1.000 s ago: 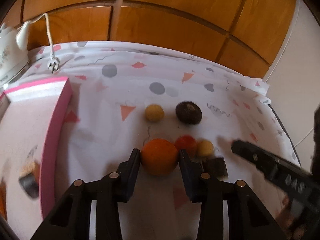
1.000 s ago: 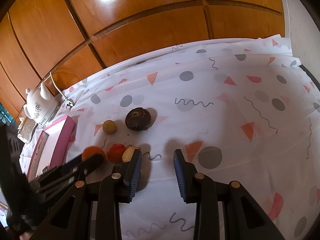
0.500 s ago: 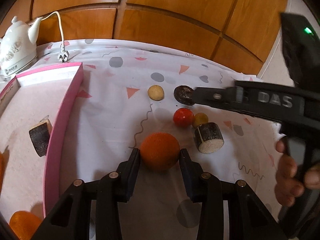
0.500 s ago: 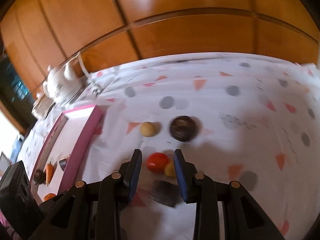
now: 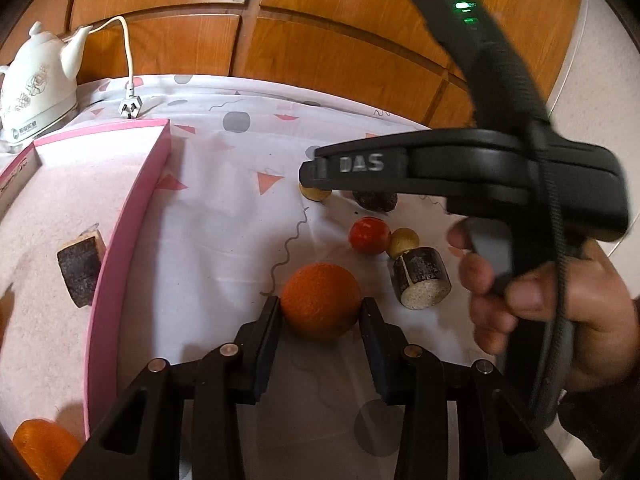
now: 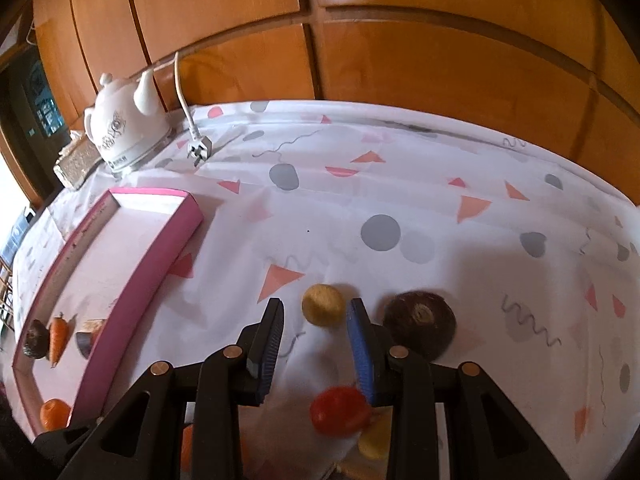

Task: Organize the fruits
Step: 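Grasp the orange with the left tool while the right tool grasps a tan potato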

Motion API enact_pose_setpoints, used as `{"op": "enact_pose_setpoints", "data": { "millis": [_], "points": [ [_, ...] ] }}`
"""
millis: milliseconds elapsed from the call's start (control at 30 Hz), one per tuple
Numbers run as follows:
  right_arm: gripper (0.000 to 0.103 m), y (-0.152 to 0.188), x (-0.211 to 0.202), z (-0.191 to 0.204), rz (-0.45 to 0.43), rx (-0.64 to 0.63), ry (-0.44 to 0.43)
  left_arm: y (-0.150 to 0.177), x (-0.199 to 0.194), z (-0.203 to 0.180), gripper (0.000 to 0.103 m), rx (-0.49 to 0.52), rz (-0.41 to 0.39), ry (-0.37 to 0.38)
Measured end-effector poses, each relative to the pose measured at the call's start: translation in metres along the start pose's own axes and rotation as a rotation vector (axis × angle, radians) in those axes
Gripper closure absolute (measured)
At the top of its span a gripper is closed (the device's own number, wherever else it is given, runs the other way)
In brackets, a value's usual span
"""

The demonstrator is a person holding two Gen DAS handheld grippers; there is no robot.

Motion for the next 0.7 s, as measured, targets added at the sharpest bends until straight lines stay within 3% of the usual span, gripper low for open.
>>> {"op": "enact_pose_setpoints", "data": {
  "millis": [100,200,367,600,700],
  "points": [
    [0.070,-0.003,0.009,-0.002,0.013,-0.007,0.021,0.000,0.001,-0.001,0.062,0.004,0.000,-0.004],
    [0.077,-0.003,0.017,-0.003,0.026,-0.012,0.026,0.001,0.001,-0.001,0.062,0.008,0.001,-0.008],
    [0.079,-0.004,0.010,0.001,-0.011,-0.039,0.039,0.002,0.000,-0.001,0.062,0.011,-0.001,-0.009],
    [0.079,0.008,-0.056,-0.010,-0.156,0.045,0.047,0.002,0.000,-0.001,0.062,0.010,-0.002,-0.005],
    [0.079,0.027,-0.087,-0.027,-0.217,0.115,0.129,0.002,0.000,0.000,0.062,0.006,-0.002,-0.003]
  ]
}}
Point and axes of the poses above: each gripper's, at about its wrist camera, not at the fingertips, and x roughly the way its jaws point, z to its left, y to its underside, the point moved 3 cm from there along x, roughly the way its jaws point, and after that the axes turned 8 degrees about x, right-handed, at the moved point
